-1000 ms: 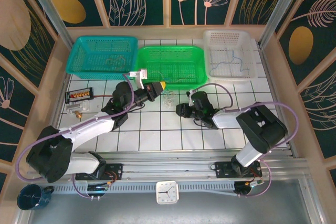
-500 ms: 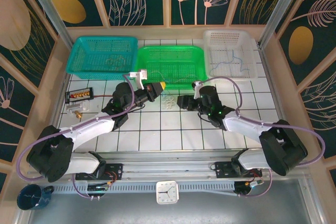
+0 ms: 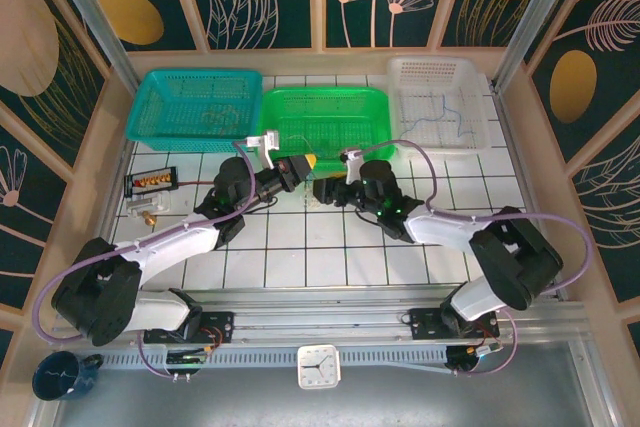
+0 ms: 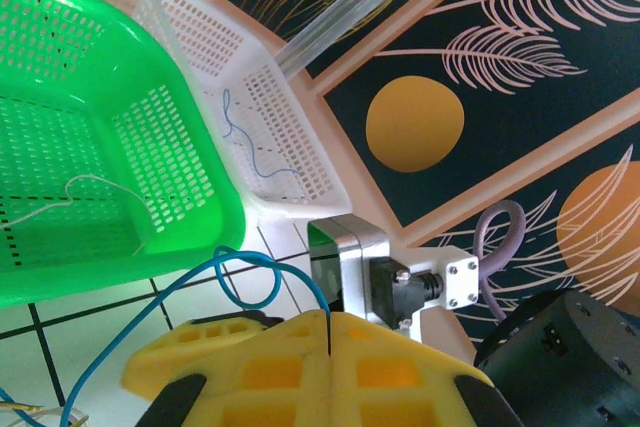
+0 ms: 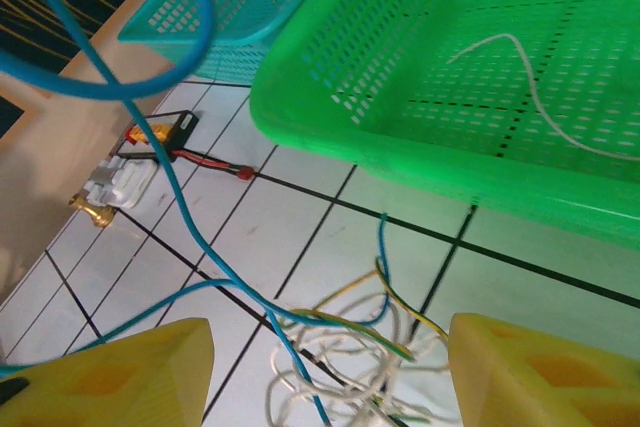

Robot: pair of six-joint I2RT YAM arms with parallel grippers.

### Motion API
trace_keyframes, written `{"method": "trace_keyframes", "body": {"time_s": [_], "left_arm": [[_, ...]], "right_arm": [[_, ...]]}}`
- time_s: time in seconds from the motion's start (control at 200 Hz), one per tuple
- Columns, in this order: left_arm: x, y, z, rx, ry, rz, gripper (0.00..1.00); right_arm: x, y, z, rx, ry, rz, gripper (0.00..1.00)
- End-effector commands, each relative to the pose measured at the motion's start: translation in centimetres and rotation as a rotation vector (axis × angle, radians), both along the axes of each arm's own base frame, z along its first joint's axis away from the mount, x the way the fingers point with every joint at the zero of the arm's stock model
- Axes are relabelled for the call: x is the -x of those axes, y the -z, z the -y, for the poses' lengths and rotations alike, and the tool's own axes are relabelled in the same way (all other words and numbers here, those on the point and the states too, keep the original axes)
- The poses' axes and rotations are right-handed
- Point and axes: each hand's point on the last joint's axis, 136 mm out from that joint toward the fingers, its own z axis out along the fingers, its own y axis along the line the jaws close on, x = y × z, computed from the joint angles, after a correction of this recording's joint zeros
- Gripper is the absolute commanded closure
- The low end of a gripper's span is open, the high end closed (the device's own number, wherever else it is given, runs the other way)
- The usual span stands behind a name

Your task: Untangle the cables

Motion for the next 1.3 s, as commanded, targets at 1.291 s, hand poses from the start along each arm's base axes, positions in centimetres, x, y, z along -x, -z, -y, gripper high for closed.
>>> {"method": "trace_keyframes", "body": {"time_s": [1.291], "left_arm": [[2.6,-13.8,-0.4,0.303,0.089,0.18,1.0]], "right_arm": [[0.0,8.4,2.0,0.039,0.145,-0.098,0.62]]}}
